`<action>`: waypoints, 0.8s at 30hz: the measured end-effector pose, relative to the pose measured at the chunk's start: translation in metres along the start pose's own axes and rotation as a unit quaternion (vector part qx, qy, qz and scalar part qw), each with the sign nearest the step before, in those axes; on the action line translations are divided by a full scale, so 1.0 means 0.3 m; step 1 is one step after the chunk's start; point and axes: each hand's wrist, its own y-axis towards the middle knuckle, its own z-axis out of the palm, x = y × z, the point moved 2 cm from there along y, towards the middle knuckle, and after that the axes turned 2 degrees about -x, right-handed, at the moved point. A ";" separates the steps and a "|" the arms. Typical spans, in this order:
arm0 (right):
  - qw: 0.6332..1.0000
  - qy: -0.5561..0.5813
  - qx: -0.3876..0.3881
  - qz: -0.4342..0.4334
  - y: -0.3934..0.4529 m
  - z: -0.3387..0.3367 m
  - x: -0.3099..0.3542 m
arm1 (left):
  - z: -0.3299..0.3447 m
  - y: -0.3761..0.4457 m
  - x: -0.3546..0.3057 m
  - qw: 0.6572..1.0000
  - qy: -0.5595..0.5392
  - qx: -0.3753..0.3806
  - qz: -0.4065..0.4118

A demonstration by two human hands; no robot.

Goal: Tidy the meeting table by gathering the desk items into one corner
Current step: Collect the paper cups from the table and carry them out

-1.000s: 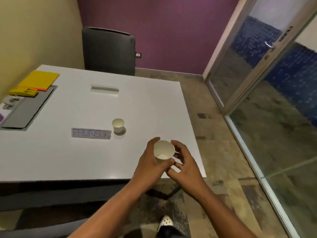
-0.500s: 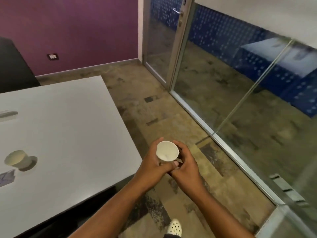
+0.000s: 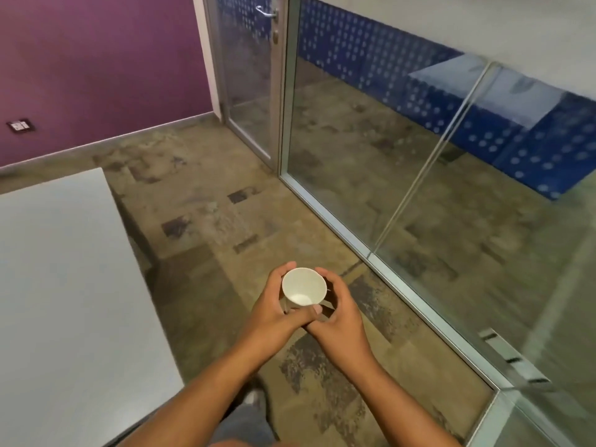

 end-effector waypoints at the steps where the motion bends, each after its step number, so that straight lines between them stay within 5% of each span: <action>1: 1.000 0.003 0.000 0.005 0.048 -0.002 -0.007 | 0.003 0.053 0.001 1.000 -0.004 -0.001 -0.001; 11: 1.000 -0.011 0.011 0.004 0.754 0.087 -0.009 | -0.051 0.763 -0.024 0.998 -0.062 -0.031 -0.001; 24: 0.995 0.008 0.084 -0.061 1.654 0.464 0.196 | -0.473 1.533 -0.247 0.990 -0.066 -0.123 0.032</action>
